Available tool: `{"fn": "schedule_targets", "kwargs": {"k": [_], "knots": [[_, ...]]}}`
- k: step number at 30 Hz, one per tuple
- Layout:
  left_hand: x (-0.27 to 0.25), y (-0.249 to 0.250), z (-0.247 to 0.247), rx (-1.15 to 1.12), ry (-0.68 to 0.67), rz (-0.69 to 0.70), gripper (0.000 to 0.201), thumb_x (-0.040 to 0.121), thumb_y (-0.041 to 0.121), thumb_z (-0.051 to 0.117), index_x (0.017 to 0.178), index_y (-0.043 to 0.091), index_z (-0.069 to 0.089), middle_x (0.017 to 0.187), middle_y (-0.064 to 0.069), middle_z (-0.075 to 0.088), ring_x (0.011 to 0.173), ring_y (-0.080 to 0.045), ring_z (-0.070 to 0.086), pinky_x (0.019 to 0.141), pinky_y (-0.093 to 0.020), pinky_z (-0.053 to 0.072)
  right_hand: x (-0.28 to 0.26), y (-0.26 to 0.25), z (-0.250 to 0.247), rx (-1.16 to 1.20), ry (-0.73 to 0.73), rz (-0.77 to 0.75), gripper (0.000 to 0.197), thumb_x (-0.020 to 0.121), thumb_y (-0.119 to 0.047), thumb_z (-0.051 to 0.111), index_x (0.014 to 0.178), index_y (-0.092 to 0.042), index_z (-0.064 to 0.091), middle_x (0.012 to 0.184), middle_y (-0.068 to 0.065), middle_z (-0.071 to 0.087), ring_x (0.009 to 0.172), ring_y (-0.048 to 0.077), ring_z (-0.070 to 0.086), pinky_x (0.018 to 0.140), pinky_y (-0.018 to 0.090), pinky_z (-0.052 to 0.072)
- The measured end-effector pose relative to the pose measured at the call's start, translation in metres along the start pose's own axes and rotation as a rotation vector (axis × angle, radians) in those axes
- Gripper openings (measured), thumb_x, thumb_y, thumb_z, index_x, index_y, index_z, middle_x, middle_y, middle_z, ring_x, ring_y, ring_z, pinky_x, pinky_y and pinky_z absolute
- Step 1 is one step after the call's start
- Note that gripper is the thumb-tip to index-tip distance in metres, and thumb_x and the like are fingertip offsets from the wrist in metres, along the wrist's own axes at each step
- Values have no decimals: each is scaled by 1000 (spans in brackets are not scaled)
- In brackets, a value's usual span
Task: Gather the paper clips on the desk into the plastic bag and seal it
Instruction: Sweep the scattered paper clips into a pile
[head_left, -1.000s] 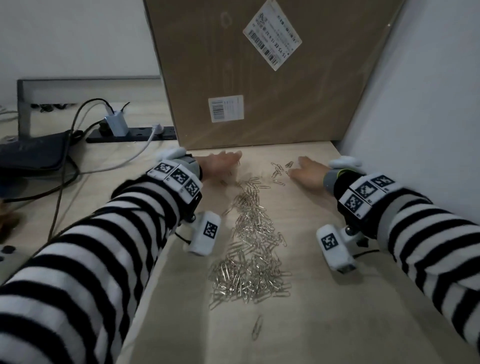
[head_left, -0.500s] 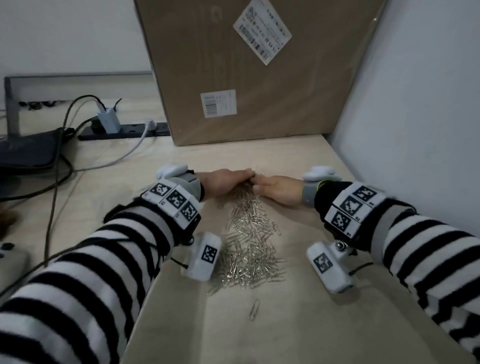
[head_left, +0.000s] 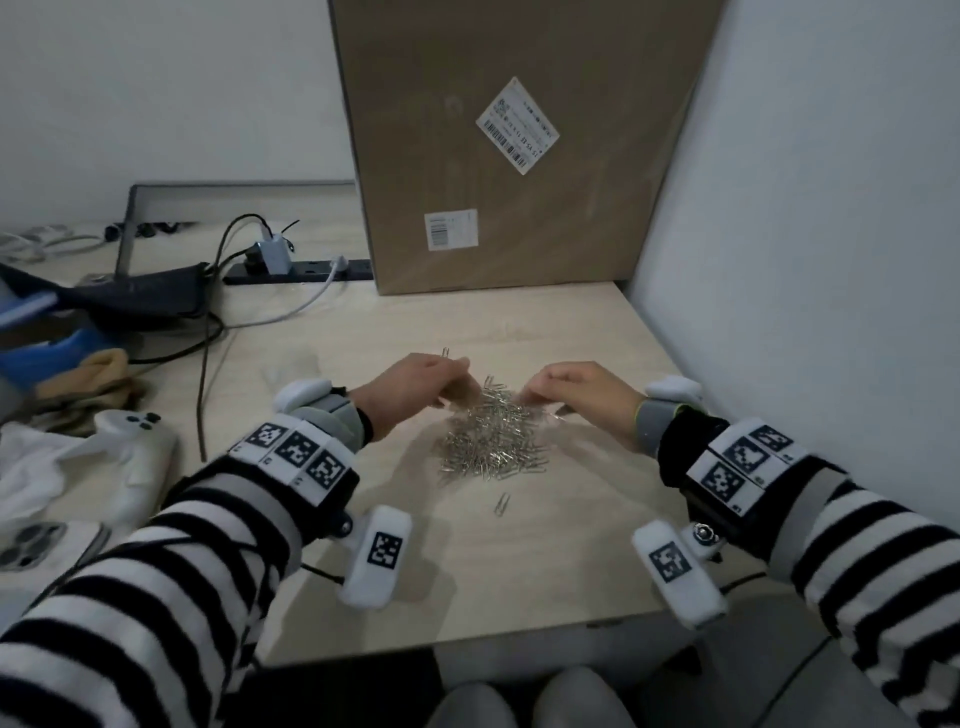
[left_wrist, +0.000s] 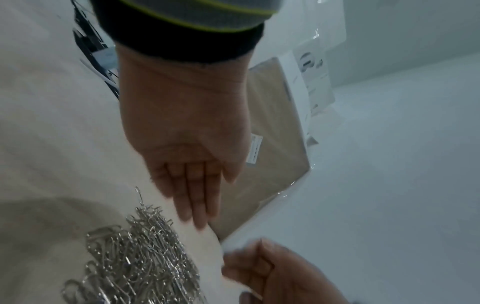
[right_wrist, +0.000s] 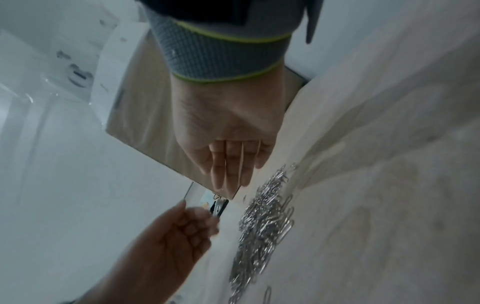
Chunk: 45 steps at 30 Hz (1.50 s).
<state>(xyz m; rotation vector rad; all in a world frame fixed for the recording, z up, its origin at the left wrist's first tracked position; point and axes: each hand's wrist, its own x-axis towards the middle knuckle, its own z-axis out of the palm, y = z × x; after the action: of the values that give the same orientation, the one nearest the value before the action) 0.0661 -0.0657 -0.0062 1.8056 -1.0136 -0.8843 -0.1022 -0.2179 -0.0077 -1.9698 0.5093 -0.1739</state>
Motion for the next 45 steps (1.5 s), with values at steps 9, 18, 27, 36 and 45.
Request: {"fn": "schedule_targets", "kwargs": {"k": [9, 18, 27, 36, 45], "knots": [[-47, -16, 36, 119, -523, -287, 22, 93, 10, 47, 83, 11, 67, 87, -6, 68, 67, -7, 63, 63, -17, 47, -39, 7, 54, -22, -472, 196, 28, 95, -14, 49, 73, -19, 65, 72, -8, 72, 64, 1, 66, 48, 16, 37], [-25, -18, 31, 70, 35, -94, 13, 89, 13, 57, 77, 13, 61, 76, -6, 61, 70, -18, 53, 62, -25, 41, -8, 8, 52, -47, 28, 104, 17, 89, -12, 58, 76, -22, 63, 85, 5, 66, 69, 8, 59, 61, 15, 46], [22, -10, -8, 400, 146, -158, 49, 101, 26, 35, 147, 10, 31, 155, -9, 29, 142, -23, 29, 115, -30, 23, 40, 0, 23, -597, -34, 112, 53, 94, -28, 52, 143, -17, 36, 153, 4, 32, 141, 23, 31, 111, 30, 28], [66, -2, -11, 557, -14, -276, 52, 105, 26, 16, 150, 0, 14, 160, -15, 11, 148, -25, 12, 115, -27, 10, 68, 12, 34, -742, -338, 135, 69, 98, -45, 38, 153, -21, 4, 161, -3, -5, 149, 15, -6, 121, 34, 2], [34, -24, -3, 396, -220, -238, 52, 102, 41, 27, 127, 4, 53, 133, -18, 56, 116, -28, 55, 108, -45, 37, 43, 16, 41, -634, -330, 19, 57, 101, -36, 37, 151, -21, 15, 160, -4, 9, 149, 12, 3, 120, 27, 6]]}}
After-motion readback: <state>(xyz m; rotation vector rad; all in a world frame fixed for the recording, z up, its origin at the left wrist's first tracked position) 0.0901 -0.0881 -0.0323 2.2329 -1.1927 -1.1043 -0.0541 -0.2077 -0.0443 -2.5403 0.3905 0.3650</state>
